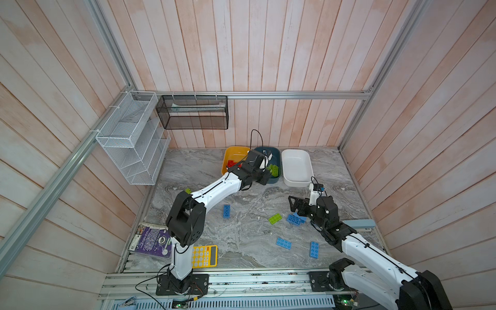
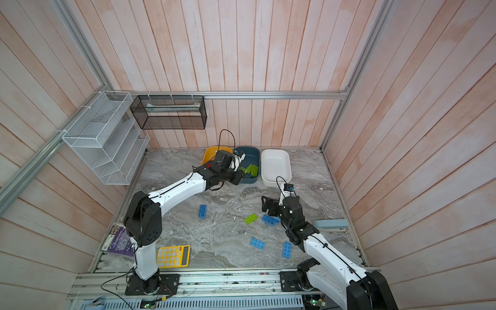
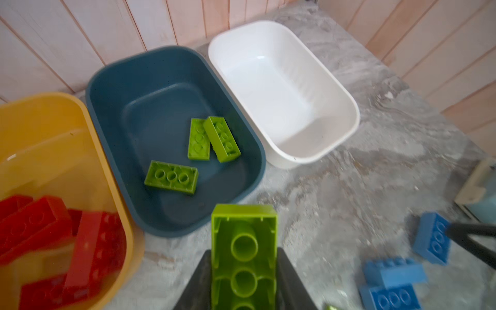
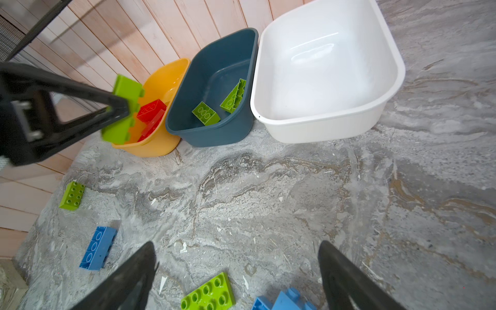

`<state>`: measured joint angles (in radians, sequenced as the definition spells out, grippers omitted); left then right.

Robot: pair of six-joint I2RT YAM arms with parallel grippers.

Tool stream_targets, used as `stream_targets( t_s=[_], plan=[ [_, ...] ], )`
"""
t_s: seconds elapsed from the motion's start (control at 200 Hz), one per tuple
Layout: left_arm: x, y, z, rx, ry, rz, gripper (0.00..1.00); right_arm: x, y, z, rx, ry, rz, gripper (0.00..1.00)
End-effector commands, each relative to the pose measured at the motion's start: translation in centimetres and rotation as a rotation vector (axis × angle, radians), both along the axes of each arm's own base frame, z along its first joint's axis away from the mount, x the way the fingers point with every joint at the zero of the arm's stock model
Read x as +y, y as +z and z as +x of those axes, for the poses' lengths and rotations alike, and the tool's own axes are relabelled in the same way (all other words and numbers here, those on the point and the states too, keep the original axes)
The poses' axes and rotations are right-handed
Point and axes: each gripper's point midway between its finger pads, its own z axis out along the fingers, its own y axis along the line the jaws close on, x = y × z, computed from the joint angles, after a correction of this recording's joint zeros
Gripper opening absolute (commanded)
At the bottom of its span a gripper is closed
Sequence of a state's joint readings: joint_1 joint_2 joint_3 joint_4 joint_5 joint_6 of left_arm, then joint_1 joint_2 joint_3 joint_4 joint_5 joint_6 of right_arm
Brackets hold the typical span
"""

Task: Sort the legos into containers by color
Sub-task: Place the lego in the container.

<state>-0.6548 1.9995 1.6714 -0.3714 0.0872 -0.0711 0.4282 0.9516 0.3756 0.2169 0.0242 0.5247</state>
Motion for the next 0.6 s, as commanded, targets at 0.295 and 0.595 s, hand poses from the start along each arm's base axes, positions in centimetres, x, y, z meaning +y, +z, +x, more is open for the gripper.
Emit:
stream_targets(
  t_s=[0.295,0.595],
  plan=[
    [-2.2,-3.0,6.9,-0.001,0.000,0.007,0.27,0.0,-0.2,-0.2,-0.013,0.001,0.022,0.94],
    [-2.2,-4.5,9.0,0.023,0.011,0.011,0.37,0.3,0.1,-0.4,-0.020,0.024,0.025,0.94]
  ],
)
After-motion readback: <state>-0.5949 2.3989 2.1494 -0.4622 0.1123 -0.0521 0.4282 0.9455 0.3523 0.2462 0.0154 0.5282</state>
